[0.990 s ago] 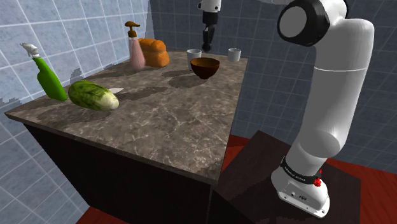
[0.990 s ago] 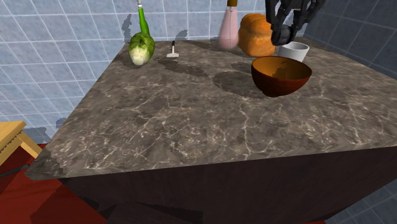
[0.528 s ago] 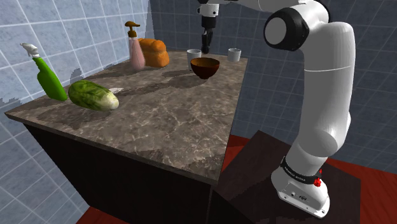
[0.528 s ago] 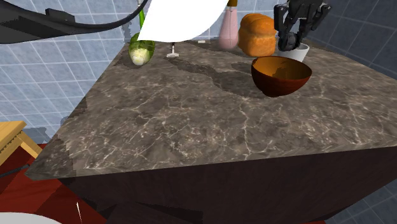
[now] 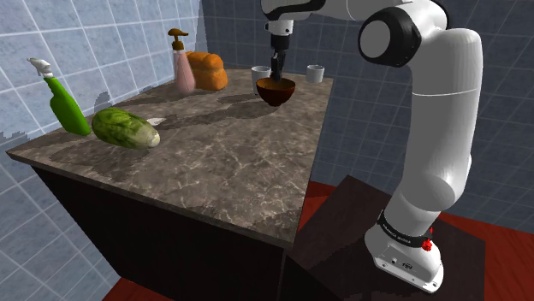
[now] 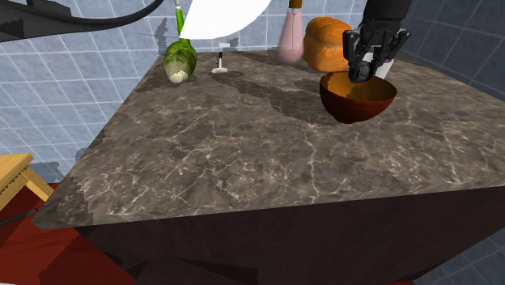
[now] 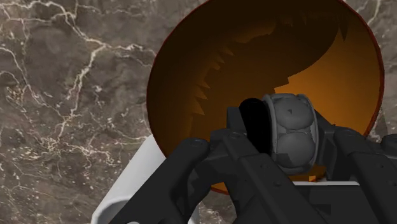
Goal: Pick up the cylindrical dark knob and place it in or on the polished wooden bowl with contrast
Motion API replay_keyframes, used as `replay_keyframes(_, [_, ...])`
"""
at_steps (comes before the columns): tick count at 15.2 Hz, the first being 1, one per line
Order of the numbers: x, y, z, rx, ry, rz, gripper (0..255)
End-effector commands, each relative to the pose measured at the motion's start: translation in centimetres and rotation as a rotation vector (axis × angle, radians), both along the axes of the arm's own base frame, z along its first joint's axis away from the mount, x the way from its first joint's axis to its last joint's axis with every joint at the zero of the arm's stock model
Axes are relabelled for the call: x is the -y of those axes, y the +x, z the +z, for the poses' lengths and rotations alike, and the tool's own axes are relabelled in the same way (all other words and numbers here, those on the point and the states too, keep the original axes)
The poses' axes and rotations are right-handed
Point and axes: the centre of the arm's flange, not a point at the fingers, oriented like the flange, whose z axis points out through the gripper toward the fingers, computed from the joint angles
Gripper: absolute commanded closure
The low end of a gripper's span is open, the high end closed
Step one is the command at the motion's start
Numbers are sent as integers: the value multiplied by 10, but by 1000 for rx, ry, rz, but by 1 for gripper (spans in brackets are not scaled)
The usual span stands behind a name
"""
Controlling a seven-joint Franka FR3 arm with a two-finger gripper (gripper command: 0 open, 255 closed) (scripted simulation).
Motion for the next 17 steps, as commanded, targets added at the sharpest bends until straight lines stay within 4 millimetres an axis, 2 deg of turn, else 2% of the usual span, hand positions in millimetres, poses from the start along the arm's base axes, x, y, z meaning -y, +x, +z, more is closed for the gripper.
replay_keyframes(1, [0, 0, -8, 1, 0, 0, 255])
replay_keyframes(8, [0, 0, -8, 1, 0, 0, 255])
replay_keyframes(9, [0, 0, -8, 1, 0, 0, 0])
replay_keyframes(14, [0, 0, -8, 1, 0, 0, 0])
replay_keyframes(17, [1, -1, 32, 1, 0, 0, 0])
